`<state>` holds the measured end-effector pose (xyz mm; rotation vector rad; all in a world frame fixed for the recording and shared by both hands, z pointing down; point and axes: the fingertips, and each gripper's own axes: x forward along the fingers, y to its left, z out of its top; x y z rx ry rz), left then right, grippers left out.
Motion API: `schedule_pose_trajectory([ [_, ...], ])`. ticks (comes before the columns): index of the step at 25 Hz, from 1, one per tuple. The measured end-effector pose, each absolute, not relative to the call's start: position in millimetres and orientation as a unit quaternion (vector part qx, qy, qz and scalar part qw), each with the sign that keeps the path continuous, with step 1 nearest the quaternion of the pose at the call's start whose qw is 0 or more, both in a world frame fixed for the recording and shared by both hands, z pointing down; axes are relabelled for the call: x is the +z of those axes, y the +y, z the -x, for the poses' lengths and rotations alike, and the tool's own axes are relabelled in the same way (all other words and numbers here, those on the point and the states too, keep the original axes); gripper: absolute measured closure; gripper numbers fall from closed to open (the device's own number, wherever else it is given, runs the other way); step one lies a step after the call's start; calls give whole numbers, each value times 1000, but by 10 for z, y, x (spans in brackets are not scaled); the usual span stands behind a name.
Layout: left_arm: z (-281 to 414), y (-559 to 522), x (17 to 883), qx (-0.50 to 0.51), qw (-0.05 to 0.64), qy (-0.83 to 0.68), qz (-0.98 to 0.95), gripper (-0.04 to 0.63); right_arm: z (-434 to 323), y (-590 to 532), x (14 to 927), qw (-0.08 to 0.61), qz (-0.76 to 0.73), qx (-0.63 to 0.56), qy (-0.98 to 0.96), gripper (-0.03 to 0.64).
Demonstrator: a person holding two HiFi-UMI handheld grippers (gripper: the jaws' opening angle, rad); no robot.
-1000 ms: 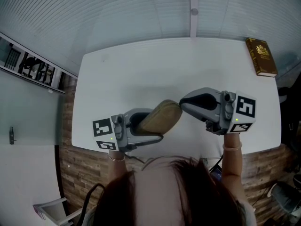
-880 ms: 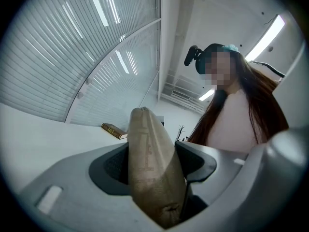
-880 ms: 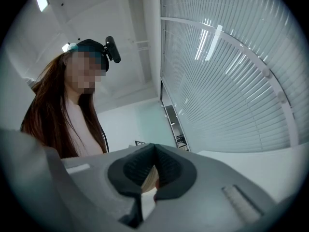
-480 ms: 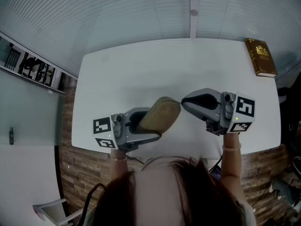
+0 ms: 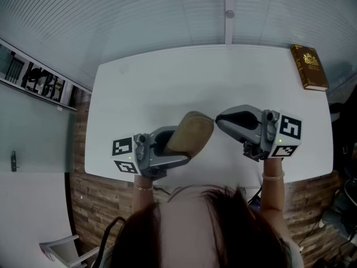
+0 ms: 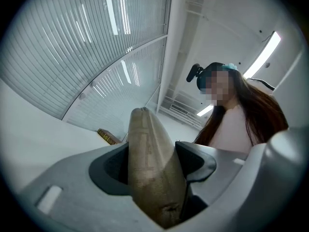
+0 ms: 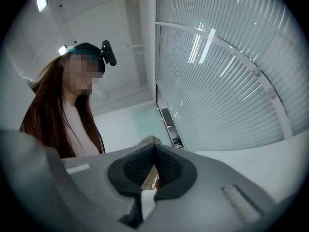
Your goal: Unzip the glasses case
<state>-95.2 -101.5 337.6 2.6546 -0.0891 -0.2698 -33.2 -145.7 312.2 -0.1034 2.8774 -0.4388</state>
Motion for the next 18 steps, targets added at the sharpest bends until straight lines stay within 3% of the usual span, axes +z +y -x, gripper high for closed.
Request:
schedule_pose_trajectory([
  [18,983,-1134,3368,-156,265,-31,-951,307,335,-1496,3226,124,51,-168,977,615],
])
